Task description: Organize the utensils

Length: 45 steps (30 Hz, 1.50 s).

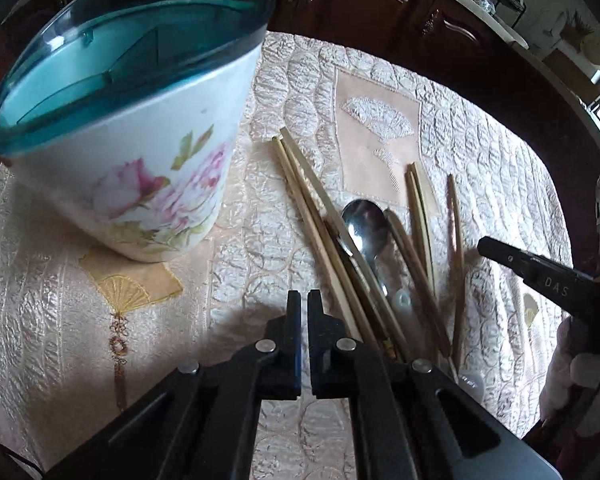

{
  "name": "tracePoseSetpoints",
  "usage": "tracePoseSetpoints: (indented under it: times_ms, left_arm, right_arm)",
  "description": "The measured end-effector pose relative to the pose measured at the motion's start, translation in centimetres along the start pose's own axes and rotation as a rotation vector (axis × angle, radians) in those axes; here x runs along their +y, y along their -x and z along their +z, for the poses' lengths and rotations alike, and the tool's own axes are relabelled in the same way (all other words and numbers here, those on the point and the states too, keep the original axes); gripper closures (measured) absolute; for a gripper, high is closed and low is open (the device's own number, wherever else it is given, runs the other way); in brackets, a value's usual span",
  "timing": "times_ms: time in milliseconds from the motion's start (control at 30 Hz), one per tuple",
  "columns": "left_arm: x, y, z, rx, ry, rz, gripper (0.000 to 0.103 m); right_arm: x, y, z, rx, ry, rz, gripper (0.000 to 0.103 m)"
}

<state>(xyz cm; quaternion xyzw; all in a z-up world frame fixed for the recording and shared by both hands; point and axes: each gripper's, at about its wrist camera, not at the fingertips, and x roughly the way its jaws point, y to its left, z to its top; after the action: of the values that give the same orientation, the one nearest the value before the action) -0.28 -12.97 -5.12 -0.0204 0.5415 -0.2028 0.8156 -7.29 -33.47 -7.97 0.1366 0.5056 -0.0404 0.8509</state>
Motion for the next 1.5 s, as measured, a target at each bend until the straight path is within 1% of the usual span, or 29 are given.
tracePoseSetpoints:
  times_ms: [33,67,100,133,167,333,367,400,433,500,600,700,767,800,900,967,1033,1067,1100,1167,1200,1233,1333,1400,1500]
  left_arm:
    - [0.1,0.4,0.1,-0.006,0.009,-0.004,0.099]
    - [0.0,0.3,0.4,-0.011,0.015,-0.003,0.093]
    - [-0.1,0.2,0.6,-0.013,0.019,-0.007,0.085]
    - [-0.3,0.0,0.8,-0.012,0.023,-0.012,0.083]
    - [-0.5,-0.2,1.0,-0.01,0.026,-0.016,0.081]
    - [-1.6,-2.3,1.0,0.029,0.01,0.007,0.081]
    - [-1.7,-2.5,1.1,0.026,0.009,0.005,0.082]
    - [-1.8,-2.6,1.1,0.031,0.001,-0.007,0.09]
    - [-1.8,-2.7,1.2,0.037,-0.003,-0.028,0.094]
    - [-1.7,-2.8,1.3,0.045,-0.01,-0.039,0.099]
    - [-1.1,-2.5,1.0,0.066,-0.021,-0.06,0.101]
    - [-0.3,-1.9,-0.1,0.087,-0.049,-0.047,0.102]
    - [0.5,-1.6,-0.8,0.104,-0.05,-0.041,0.102]
    - [0.7,-1.5,-1.0,0.103,-0.048,-0.039,0.102]
    - [0.6,-0.5,-0.9,0.069,-0.042,-0.043,0.102]
    - [0.2,0.0,-0.5,0.052,-0.036,-0.061,0.102]
    - [-0.5,-0.2,0.0,0.038,-0.036,-0.071,0.096]
    - [-0.9,-0.5,0.3,0.039,-0.036,-0.069,0.09]
    - [-1.3,-0.9,0.5,0.042,-0.037,-0.064,0.088]
    - [-1.9,-2.0,0.6,0.07,-0.041,-0.047,0.088]
    - [-2.0,-2.5,0.6,0.084,-0.044,-0.053,0.088]
    - [-2.3,-2.8,0.6,0.081,-0.05,-0.055,0.088]
    - [-3.1,-3.3,1.0,0.085,-0.082,-0.027,0.085]
    - [-2.9,-3.5,1.4,0.087,-0.077,-0.027,0.084]
    - [-2.5,-4.2,2.2,0.106,-0.032,-0.047,0.083]
  right_arm:
    - [-0.1,0.2,0.1,0.002,-0.01,0.021,0.092]
    - [0.0,0.2,0.2,-0.001,-0.022,0.05,0.088]
    - [0.1,0.5,0.2,-0.002,-0.031,0.073,0.077]
    - [0.4,0.4,0.4,0.001,-0.031,0.075,0.074]
    - [0.7,0.3,0.4,0.003,-0.027,0.071,0.074]
    - [1.3,-1.6,0.3,0.043,-0.05,0.055,0.074]
    - [1.3,-2.0,0.2,0.052,-0.056,0.06,0.076]
    - [1.4,-2.2,0.1,0.05,-0.053,0.066,0.083]
    - [1.5,-2.3,0.0,0.044,-0.042,0.072,0.086]
    - [1.6,-2.2,-0.1,0.043,-0.029,0.073,0.086]
    - [1.1,-1.3,-0.4,0.041,-0.014,0.069,0.087]
    - [0.2,-0.5,-0.8,0.047,0.009,0.042,0.087]
    - [-0.3,0.0,-1.1,0.05,0.032,0.013,0.087]
    - [-0.6,0.2,-1.2,0.053,0.041,0.003,0.087]
    - [-1.3,0.4,-1.4,0.064,0.048,-0.008,0.087]
    - [-1.5,0.6,-1.4,0.062,0.054,-0.024,0.087]
    - [-1.7,0.7,-1.4,0.062,0.054,-0.033,0.087]
    - [-1.7,0.8,-1.3,0.062,0.053,-0.032,0.087]
    - [-1.9,1.1,-1.5,0.061,0.054,-0.03,0.087]
    - [-1.8,1.2,-1.5,0.056,0.053,-0.028,0.087]
    - [-1.7,1.2,-1.4,0.055,0.051,-0.027,0.087]
    - [-1.7,1.2,-1.4,0.054,0.049,-0.026,0.087]
    - [-1.7,1.1,-1.3,0.052,0.041,-0.019,0.087]
    - [-1.7,0.9,-1.4,0.054,0.036,-0.016,0.087]
    - [-1.8,0.8,-1.4,0.052,0.027,-0.009,0.087]
